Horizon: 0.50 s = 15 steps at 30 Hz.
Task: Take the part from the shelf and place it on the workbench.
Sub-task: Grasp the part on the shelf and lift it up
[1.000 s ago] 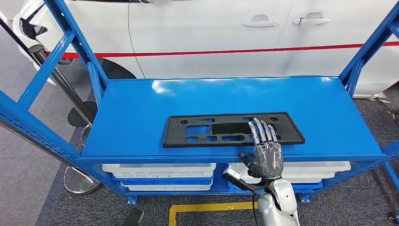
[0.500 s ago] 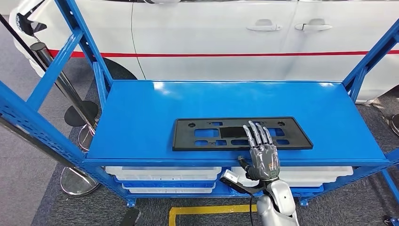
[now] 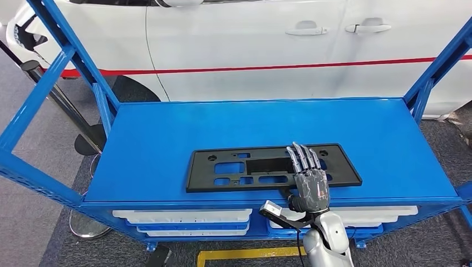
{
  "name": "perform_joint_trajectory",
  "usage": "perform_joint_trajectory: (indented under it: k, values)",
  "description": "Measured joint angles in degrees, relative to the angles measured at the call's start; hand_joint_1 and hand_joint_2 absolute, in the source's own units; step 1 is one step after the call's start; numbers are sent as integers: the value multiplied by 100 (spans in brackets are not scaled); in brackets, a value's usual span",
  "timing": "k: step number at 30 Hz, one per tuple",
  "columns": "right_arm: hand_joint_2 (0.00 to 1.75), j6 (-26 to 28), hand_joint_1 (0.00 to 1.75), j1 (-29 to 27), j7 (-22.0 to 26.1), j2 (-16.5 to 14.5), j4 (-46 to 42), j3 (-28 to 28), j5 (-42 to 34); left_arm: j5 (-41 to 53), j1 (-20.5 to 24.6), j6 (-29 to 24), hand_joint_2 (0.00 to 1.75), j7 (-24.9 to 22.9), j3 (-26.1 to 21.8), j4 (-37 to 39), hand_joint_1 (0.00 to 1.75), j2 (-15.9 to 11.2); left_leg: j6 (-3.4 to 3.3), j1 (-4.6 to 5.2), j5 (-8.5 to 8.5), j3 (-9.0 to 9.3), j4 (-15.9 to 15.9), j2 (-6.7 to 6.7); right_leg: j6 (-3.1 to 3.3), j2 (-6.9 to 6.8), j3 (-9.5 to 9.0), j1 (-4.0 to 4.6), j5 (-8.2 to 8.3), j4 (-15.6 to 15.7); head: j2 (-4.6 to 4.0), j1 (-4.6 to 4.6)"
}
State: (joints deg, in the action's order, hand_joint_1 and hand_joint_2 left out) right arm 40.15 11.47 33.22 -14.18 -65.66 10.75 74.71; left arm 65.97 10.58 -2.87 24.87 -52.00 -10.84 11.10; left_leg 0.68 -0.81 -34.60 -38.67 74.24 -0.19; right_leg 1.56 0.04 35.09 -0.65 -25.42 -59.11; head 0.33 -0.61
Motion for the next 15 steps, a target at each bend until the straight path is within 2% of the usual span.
perform_joint_trajectory:
  k: [1,2,3,4,5,6,8,10,11,13,14,15]
  values:
    - [175,0,0,-1,2,-1,-1,-2,11,-1,-3,-4,0,5,0,0,0,0,-17,1,217,64,-241,0,-5,10,-25,3,-17,-3,0,0]
    - [175,0,0,-1,3,-1,-1,-4,22,-1,0,-9,0,10,0,0,0,0,-46,4,478,211,-647,1,-17,19,-56,5,-36,-6,0,0]
    - [175,0,43,1,4,0,-1,-6,31,-1,7,-15,0,15,1,0,0,-2,-80,14,660,361,-1021,2,-34,22,-79,10,-52,-9,0,-1]
    - [175,0,86,4,4,1,-1,-8,38,-2,19,-22,0,19,2,0,0,-3,-113,30,769,480,-1314,-1,-58,25,-87,15,-64,-14,0,0]
    - [175,0,130,5,3,2,0,-9,43,-2,28,-29,0,21,3,0,0,-4,-142,48,813,549,-1494,-5,-88,22,-86,18,-68,-16,0,-1]
    - [175,0,174,6,3,3,1,-10,45,-2,34,-40,0,21,4,0,0,-7,-162,65,794,562,-1530,-11,-119,18,-78,17,-64,-11,0,-1]
    - [175,0,175,10,2,4,-1,-14,38,-2,34,-68,0,23,5,0,0,-5,-211,54,824,572,-1582,-20,-185,10,-77,12,-57,7,0,-2]
    - [175,0,175,23,2,9,-3,-15,30,-3,41,-90,0,27,8,0,0,2,-281,20,868,607,-1655,-15,-238,8,-8,11,-197,-172,0,-2]
    - [175,0,175,27,2,13,-3,-15,28,-3,47,-94,0,29,10,0,0,7,-307,5,883,621,-1682,-9,-259,7,109,4,-352,-429,0,-3]
    - [175,0,175,17,3,22,2,-15,26,-3,51,-102,0,32,11,0,0,14,-328,13,882,621,-1688,-2,-294,5,455,-12,-693,-1146,0,-3]
    - [175,0,175,6,4,28,6,-15,24,-4,49,-107,0,33,11,0,0,15,-330,15,879,621,-1686,-2,-309,4,597,-19,-769,-1420,0,-4]
    - [175,-1,175,-2,7,33,10,-14,19,-9,47,-110,0,35,11,0,0,15,-330,16,873,622,-1682,-3,-318,3,649,-25,-734,-1504,0,-3]
